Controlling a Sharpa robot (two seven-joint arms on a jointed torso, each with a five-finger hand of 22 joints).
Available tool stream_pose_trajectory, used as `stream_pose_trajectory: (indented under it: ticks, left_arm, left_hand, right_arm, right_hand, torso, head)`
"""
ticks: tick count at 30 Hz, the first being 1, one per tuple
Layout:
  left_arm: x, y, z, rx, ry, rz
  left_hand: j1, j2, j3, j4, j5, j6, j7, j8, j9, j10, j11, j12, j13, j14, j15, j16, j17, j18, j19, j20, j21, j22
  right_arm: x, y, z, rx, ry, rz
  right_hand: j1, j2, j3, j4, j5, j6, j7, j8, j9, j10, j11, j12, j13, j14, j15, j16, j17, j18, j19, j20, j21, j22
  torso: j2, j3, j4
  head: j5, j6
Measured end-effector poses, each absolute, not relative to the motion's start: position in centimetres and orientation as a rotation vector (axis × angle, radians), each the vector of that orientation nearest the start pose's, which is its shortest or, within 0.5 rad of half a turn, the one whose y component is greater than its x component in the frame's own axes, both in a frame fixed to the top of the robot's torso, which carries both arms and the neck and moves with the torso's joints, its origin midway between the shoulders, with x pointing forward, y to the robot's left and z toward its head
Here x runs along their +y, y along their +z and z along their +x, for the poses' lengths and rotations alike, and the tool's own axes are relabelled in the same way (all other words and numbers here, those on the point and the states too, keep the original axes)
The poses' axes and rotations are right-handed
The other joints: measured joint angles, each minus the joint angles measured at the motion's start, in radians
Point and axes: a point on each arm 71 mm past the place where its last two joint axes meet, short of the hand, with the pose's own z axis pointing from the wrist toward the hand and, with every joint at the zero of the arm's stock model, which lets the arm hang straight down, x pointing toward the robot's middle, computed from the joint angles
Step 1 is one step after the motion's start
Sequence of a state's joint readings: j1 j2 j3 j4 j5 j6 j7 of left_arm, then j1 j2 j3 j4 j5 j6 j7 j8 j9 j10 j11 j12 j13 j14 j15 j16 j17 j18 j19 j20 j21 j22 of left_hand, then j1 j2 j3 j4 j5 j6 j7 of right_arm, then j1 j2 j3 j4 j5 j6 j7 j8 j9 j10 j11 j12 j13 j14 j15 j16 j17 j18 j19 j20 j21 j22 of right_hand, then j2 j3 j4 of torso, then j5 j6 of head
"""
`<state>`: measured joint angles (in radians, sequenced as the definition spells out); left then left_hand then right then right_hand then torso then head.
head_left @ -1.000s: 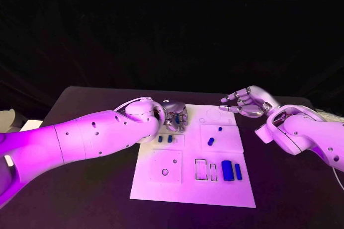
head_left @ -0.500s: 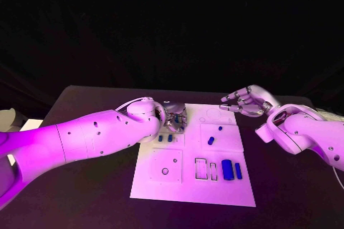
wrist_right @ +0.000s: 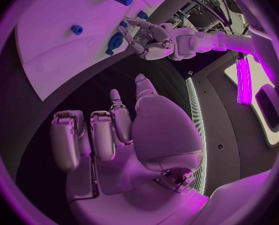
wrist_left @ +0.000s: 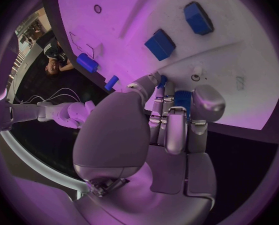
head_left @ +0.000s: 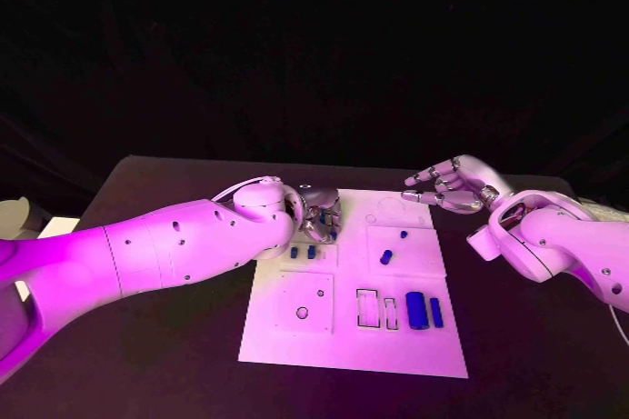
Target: Assemble the parts on the task board
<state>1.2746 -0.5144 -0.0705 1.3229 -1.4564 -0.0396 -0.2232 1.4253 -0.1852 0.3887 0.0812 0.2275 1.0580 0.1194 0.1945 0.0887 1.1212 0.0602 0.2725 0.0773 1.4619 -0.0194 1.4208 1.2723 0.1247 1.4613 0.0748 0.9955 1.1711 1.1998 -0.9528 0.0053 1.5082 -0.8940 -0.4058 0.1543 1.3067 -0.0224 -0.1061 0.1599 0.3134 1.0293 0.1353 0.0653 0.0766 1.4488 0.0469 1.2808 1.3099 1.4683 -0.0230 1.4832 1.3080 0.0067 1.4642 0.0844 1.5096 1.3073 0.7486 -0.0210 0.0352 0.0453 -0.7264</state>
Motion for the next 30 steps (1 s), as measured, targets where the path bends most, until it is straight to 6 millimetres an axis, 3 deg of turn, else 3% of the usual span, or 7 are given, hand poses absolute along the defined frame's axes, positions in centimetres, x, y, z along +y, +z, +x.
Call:
stream_pose_trajectory:
  ticks: [3,7,8,9,12,14,30]
  left_arm:
    - [8.7,-18.5,51.6,1.880,-0.593,0.337]
    - [8.6,-18.6,51.6,1.882,-0.593,0.337]
    - [8.6,-18.6,51.6,1.883,-0.593,0.337]
    - [8.6,-18.6,51.6,1.882,-0.593,0.337]
    - [8.6,-18.6,51.7,1.881,-0.593,0.335]
    - [8.6,-18.6,51.7,1.880,-0.594,0.334]
    - [10.0,-17.7,51.2,1.807,-0.645,0.274]
  left_hand:
    - [0.005,0.005,0.014,-0.006,0.000,0.018,-0.007,0.000,0.000,0.016,-0.008,-0.009,-0.003,0.004,-0.004,0.001,-0.003,0.000,0.004,-0.004,0.011,0.007]
    - [0.008,0.016,0.034,-0.015,-0.024,0.041,-0.009,-0.002,0.002,0.045,-0.012,-0.021,-0.006,0.004,-0.011,0.001,-0.006,0.000,0.004,-0.004,0.019,0.015]
    - [0.012,0.020,0.040,-0.019,-0.032,0.045,-0.009,-0.002,0.002,0.052,-0.012,-0.023,-0.006,0.004,-0.011,0.001,-0.006,-0.002,0.004,-0.004,0.024,0.018]
    - [0.016,0.024,0.048,-0.023,-0.045,0.051,-0.009,-0.005,0.002,0.060,-0.011,-0.029,-0.007,0.004,-0.011,0.001,-0.006,-0.015,0.004,-0.004,0.027,0.021]
    - [0.018,0.029,0.067,-0.034,-0.088,0.064,-0.007,-0.008,0.002,0.078,-0.014,-0.041,-0.008,0.004,-0.011,0.001,-0.005,-0.015,0.007,-0.007,0.047,0.035]
    - [0.020,0.034,0.074,-0.042,-0.100,0.068,-0.007,-0.010,0.004,0.082,-0.014,-0.048,-0.008,0.004,-0.011,0.005,-0.003,-0.015,0.007,-0.007,0.054,0.041]
    - [0.008,0.027,0.131,-0.077,-0.095,0.071,0.011,-0.048,0.000,0.096,-0.003,-0.114,-0.009,0.004,-0.011,0.005,-0.010,-0.015,0.007,-0.007,0.065,0.056]
  right_arm:
    - [-26.2,-15.9,49.2,1.536,0.962,0.344]
    - [-26.1,-15.9,49.2,1.536,0.963,0.344]
    - [-26.1,-15.9,49.2,1.536,0.963,0.344]
    - [-26.1,-15.9,49.2,1.536,0.963,0.344]
    - [-26.1,-15.9,49.2,1.536,0.963,0.344]
    - [-26.1,-15.9,49.2,1.536,0.963,0.344]
    - [-26.1,-15.9,49.2,1.536,0.964,0.343]
  right_hand:
    - [0.000,0.000,0.000,0.000,0.000,0.000,0.000,0.000,0.000,0.000,0.000,0.000,0.000,0.000,0.000,0.000,0.000,0.000,0.000,0.000,0.000,0.000]
    - [0.000,0.000,0.000,0.000,0.000,0.000,0.000,0.000,0.000,0.000,0.000,0.000,0.000,0.000,0.000,0.000,0.000,0.000,0.000,0.000,0.000,0.001]
    - [0.000,0.000,0.000,0.000,0.000,0.000,0.000,0.000,0.000,0.000,0.000,0.000,0.000,0.000,0.000,0.000,0.000,0.000,0.000,0.000,0.000,0.001]
    - [0.000,0.000,0.000,0.000,0.000,0.000,0.000,0.000,0.000,0.000,0.000,0.000,0.000,0.000,0.000,0.000,0.000,0.000,0.000,0.000,0.000,0.001]
    - [0.000,0.000,0.000,0.000,0.000,0.000,0.000,0.000,0.000,0.000,0.000,0.000,0.000,0.000,0.000,0.000,0.000,0.000,0.000,0.000,0.000,0.001]
    - [0.000,0.000,0.000,0.000,0.000,0.000,0.000,0.000,0.000,0.000,0.000,0.000,0.000,0.000,0.000,0.000,0.000,0.000,0.000,0.000,0.000,0.001]
    - [0.000,0.000,-0.003,-0.003,0.004,0.000,0.000,0.000,0.000,0.000,0.000,0.002,0.000,0.000,0.000,0.000,0.000,0.000,0.000,0.000,0.000,0.001]
  torso:
    - [0.000,0.0000,0.0001]
    - [0.000,-0.0003,-0.0002]
    - [0.000,-0.0003,-0.0003]
    - [0.000,-0.0003,-0.0003]
    - [0.000,-0.0003,-0.0005]
    - [0.000,-0.0003,-0.0005]
    - [0.000,-0.0002,-0.0007]
  head:
    - [0.000,0.000]
    - [0.000,0.000]
    - [0.000,0.000]
    - [0.001,0.000]
    - [0.001,-0.001]
    - [0.002,-0.001]
    - [-0.003,0.004]
